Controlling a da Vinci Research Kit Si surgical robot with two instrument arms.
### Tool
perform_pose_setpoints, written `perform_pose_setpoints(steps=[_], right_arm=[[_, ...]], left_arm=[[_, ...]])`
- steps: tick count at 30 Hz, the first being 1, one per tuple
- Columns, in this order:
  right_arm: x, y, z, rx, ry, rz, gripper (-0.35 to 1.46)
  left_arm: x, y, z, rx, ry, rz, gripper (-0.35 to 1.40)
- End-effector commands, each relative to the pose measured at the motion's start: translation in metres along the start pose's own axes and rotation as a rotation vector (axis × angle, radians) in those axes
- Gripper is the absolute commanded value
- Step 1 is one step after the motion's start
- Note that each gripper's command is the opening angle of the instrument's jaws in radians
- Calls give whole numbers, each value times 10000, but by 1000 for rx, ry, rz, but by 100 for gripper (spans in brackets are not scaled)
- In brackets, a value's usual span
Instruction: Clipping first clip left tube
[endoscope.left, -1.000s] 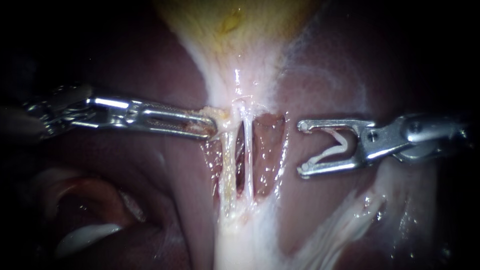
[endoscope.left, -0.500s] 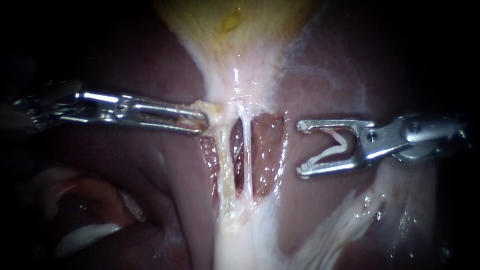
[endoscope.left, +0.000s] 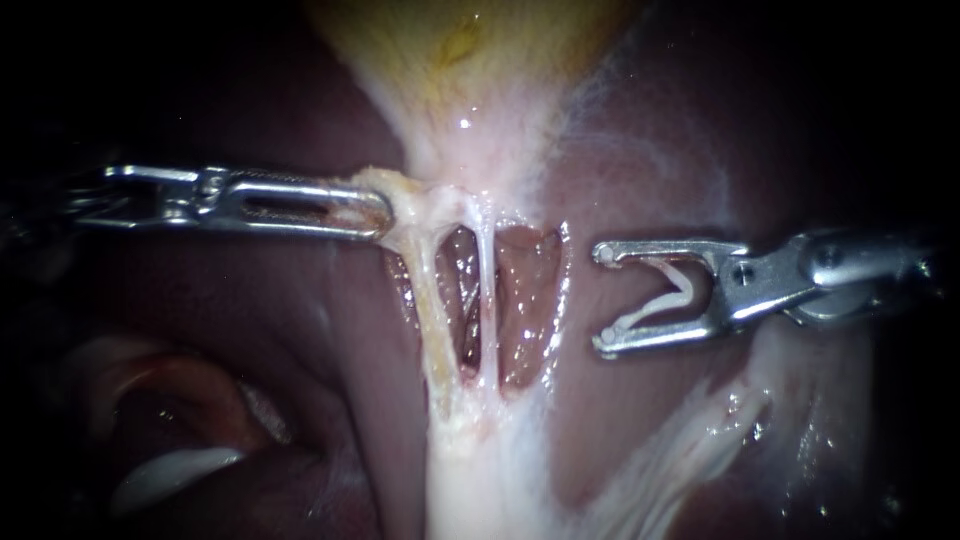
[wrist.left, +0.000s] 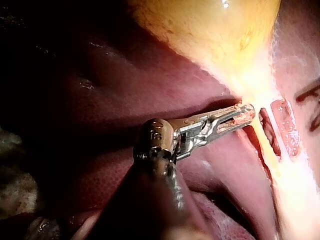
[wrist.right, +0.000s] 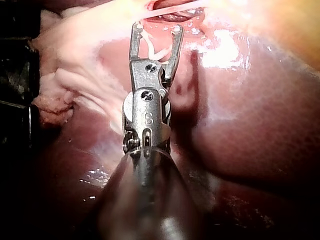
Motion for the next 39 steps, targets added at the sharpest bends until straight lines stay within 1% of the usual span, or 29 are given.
perform_pose_setpoints(steps=[1,6,10,17,19,23,28,32,36,39], right_arm=[[1,0,0,1,0,0,46],[3,-1,5,-1,0,1,46],[4,-3,15,1,0,-1,46],[-3,-8,51,10,1,-18,46],[-5,-9,62,16,3,-9,46],[-11,-10,87,16,3,6,47],[-24,-10,113,13,2,37,47],[-36,-6,128,16,-13,56,48],[-45,-2,140,17,-41,59,47],[-50,-1,148,29,-43,69,46]], left_arm=[[0,-1,0,1,1,1,-35],[0,-2,0,1,1,1,-35],[1,-3,0,1,1,1,-35],[1,-3,1,1,1,1,-35],[1,-3,1,1,1,1,-35],[1,-3,1,1,1,1,-35],[1,-4,1,0,1,1,-35],[1,-4,1,0,1,1,-35],[1,-6,1,0,1,1,-35],[1,-7,1,0,1,1,-35]])
